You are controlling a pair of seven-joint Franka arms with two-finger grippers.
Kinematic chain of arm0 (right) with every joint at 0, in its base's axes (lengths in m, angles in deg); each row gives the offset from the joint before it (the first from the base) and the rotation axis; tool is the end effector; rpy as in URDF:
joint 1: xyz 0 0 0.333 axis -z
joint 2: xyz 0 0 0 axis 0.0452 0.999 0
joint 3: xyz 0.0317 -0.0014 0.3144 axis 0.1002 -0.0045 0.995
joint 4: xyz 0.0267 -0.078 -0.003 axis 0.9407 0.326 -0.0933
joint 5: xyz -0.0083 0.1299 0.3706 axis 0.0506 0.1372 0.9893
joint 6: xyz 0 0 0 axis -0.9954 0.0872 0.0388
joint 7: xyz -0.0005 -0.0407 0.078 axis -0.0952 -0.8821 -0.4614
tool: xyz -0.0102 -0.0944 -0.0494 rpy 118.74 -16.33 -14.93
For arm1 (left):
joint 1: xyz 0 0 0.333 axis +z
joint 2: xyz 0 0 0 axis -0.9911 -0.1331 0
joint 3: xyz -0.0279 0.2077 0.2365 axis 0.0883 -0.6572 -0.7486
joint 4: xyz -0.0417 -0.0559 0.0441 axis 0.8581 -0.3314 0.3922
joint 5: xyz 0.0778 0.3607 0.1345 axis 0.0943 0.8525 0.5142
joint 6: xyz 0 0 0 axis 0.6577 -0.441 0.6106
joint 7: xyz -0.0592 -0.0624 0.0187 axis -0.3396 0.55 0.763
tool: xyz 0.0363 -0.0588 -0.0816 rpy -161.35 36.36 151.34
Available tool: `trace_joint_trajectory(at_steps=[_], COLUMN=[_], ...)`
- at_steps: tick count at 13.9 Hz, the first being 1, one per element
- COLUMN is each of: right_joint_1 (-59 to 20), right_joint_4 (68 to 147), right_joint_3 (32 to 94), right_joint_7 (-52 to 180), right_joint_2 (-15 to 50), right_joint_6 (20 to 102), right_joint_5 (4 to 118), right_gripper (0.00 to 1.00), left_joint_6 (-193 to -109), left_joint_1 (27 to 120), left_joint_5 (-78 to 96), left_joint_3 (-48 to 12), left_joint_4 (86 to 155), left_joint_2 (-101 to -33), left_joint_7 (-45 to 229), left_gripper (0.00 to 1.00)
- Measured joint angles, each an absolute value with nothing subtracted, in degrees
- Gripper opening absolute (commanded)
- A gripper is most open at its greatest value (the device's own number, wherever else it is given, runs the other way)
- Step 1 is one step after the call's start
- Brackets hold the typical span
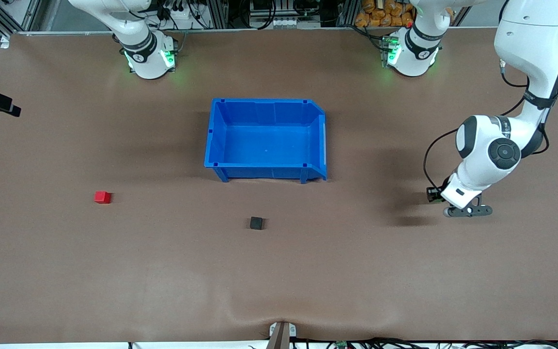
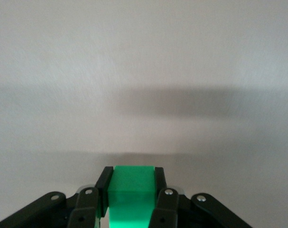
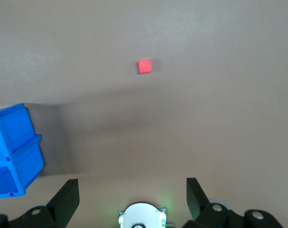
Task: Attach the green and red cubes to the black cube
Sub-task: 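Lower the open left gripper over the green cube and align, then close the left gripper on the green cube and lift it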
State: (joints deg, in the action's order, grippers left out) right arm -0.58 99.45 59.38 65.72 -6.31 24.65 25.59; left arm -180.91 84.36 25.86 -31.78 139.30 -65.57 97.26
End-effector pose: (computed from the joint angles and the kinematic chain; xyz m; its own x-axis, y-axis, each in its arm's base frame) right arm 0.5200 -0.0989 0.6084 0.9730 -0.1263 -0.1933 -0.1356 -0.9901 -0.0358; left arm 0.5964 -0.0269 0.2320 0.9953 0.0559 0.0796 0.0588 -0.9977 -0.0341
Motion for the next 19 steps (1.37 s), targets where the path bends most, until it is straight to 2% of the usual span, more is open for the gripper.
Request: trace_joint_trajectory(at_steps=[3,8,19], right_joint_1=[-0.1,1.2,2.6], right_joint_4=[99.4,99.4,96.7], right_joint_3=[59.4,59.3,59.3], right_joint_7=[65.7,65.7,65.7], right_joint_2=[-4.6,-4.2,0.9], right_joint_6=[23.9,24.0,24.7], right_joint_5=[25.6,25.6,25.6], right_gripper=[1.00,1.00,1.00], left_joint_6=[-177.8,-169.7,-168.8], left_joint_1=[83.7,78.3,66.8], left_joint_5=[25.9,25.8,15.4], left_joint_3=[-31.5,-30.8,-30.6], left_joint_4=[135.4,125.0,107.9], left_joint_2=[-66.8,-71.3,-84.1], left_joint_7=[103.1,119.8,154.0], left_gripper=[0.00,0.00,0.00])
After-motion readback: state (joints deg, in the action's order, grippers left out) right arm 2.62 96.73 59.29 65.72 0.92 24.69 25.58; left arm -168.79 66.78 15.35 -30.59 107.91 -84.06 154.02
